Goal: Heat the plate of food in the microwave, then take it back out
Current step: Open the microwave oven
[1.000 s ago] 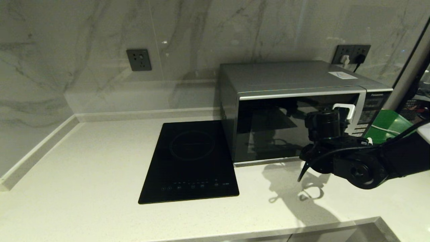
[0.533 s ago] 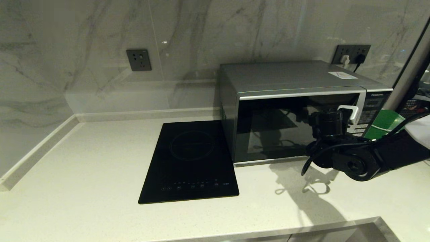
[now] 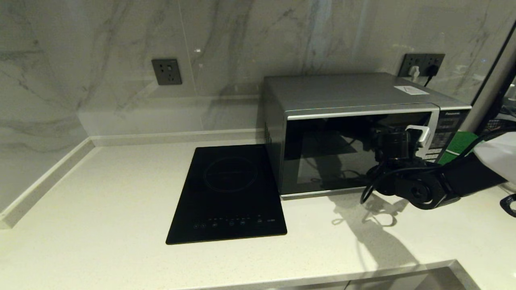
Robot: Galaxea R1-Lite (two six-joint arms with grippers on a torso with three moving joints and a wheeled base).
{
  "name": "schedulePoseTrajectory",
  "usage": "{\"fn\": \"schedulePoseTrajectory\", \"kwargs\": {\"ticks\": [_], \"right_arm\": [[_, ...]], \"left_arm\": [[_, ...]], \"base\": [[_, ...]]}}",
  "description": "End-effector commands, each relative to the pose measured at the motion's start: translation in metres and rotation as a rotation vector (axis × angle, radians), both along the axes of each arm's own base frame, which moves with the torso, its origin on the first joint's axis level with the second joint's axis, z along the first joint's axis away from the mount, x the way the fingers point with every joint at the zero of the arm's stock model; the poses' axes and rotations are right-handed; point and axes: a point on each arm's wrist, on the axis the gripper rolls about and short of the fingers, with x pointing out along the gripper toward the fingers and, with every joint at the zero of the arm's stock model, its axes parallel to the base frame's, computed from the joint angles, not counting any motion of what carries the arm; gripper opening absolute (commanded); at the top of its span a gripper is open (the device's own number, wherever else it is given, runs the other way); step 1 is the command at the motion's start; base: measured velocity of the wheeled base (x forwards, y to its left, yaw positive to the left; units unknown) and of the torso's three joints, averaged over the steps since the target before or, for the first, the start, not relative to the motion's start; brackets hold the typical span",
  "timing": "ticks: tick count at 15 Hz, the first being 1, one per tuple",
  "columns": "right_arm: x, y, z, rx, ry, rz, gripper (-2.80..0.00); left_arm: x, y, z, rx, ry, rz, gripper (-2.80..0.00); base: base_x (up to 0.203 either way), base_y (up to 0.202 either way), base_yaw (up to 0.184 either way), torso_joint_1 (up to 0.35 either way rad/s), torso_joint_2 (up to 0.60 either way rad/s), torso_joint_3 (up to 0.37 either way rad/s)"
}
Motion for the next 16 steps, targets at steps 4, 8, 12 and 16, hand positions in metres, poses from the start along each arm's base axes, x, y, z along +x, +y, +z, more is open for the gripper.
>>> {"fn": "schedulePoseTrajectory", "kwargs": {"ticks": [4,8,12,16], "right_arm": [[0.011,-0.008,-0.006,-0.002,-0.003,-0.033,0.0],[0.015,-0.015,-0.005,0.0,-0.012,-0.051,0.0],[0.017,-0.02,-0.005,0.004,-0.016,-0.057,0.0],[0.015,-0.019,-0.004,0.001,-0.007,-0.053,-2.8]], "left_arm": [[0.0,0.0,0.0,-0.001,0.0,0.0,-2.8],[0.0,0.0,0.0,-0.001,0.0,0.0,-2.8],[0.0,0.0,0.0,-0.001,0.0,0.0,-2.8],[0.0,0.0,0.0,-0.001,0.0,0.0,-2.8]], "base": [[0.0,0.0,0.0,0.0,0.0,0.0],[0.0,0.0,0.0,0.0,0.0,0.0],[0.0,0.0,0.0,0.0,0.0,0.0],[0.0,0.0,0.0,0.0,0.0,0.0]]}}
